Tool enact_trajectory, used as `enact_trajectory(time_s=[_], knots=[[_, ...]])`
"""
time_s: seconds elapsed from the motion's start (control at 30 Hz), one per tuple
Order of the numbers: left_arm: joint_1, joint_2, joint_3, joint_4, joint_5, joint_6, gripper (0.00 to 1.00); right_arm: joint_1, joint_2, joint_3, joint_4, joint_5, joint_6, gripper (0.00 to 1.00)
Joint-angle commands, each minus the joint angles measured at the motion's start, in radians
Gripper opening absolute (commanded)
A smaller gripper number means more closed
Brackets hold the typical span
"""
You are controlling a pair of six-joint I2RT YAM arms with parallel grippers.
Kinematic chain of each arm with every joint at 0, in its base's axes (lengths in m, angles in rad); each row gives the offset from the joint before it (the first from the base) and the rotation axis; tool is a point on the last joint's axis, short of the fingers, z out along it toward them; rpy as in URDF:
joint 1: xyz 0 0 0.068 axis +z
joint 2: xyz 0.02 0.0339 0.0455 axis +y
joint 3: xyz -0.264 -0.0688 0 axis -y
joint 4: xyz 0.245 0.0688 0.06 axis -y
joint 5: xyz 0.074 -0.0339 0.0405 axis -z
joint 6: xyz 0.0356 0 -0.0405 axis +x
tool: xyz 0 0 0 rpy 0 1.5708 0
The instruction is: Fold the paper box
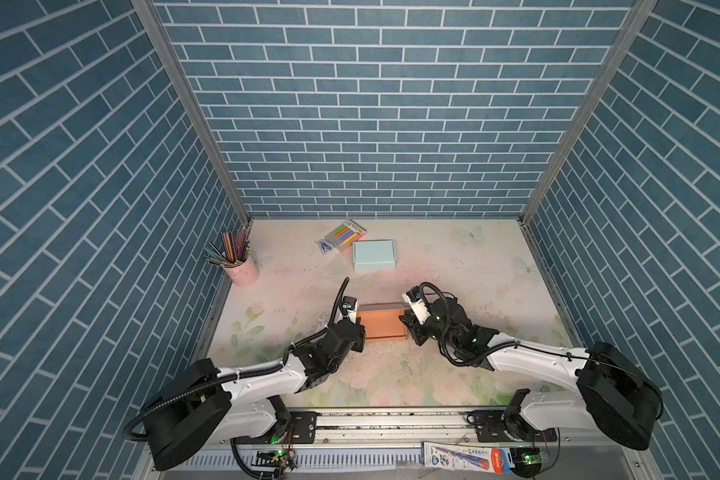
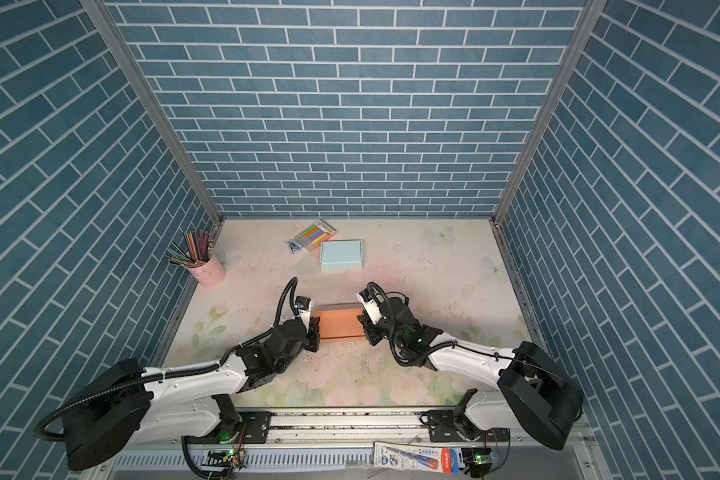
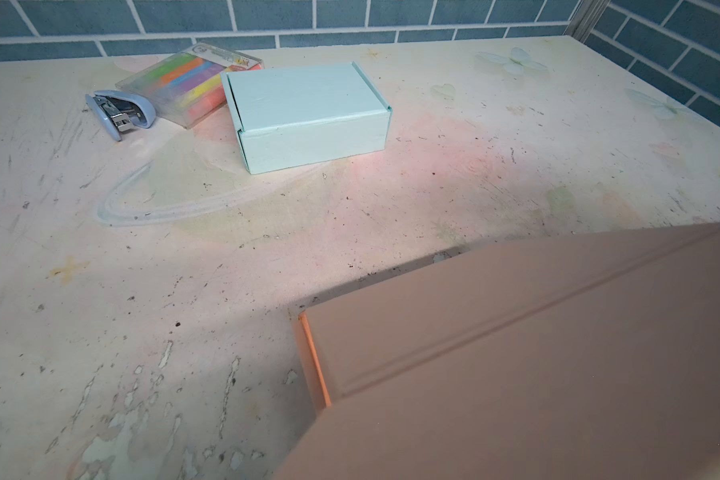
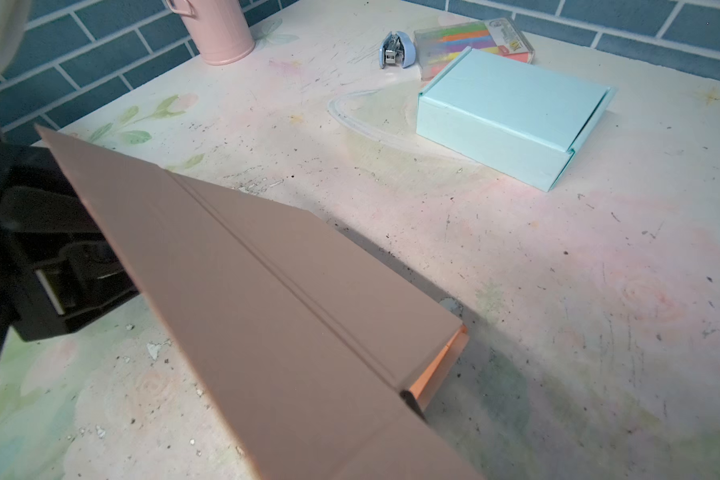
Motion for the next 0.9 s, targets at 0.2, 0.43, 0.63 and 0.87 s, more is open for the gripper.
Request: enact_trajectory(time_s=[0.2,0.43,0.63,0.87], knots=[[-0.039,0.001,-0.061,0.073,-0.056,-0.017,0.13,0.016,-0.054,-0.075,0.016,0.032,0.109,0.35],[-0.054,-0.002,-0.078,0.094,-0.081,-0.017,0.12,0.015,-0.154,-0.173,0.044,0.037,0.146,0.52],[-0.082,-0.03,-0.088,0.087,-0.026,-0.009,0.21,0.016,-0.278,-0.232,0.055,0.01,0.122,0.58],[-0.094,-0.224,-0.134,-0.125,0.081,-0.101,0.88,0.018,-0.434,-0.26,0.016,0.007,0.103,0.59]])
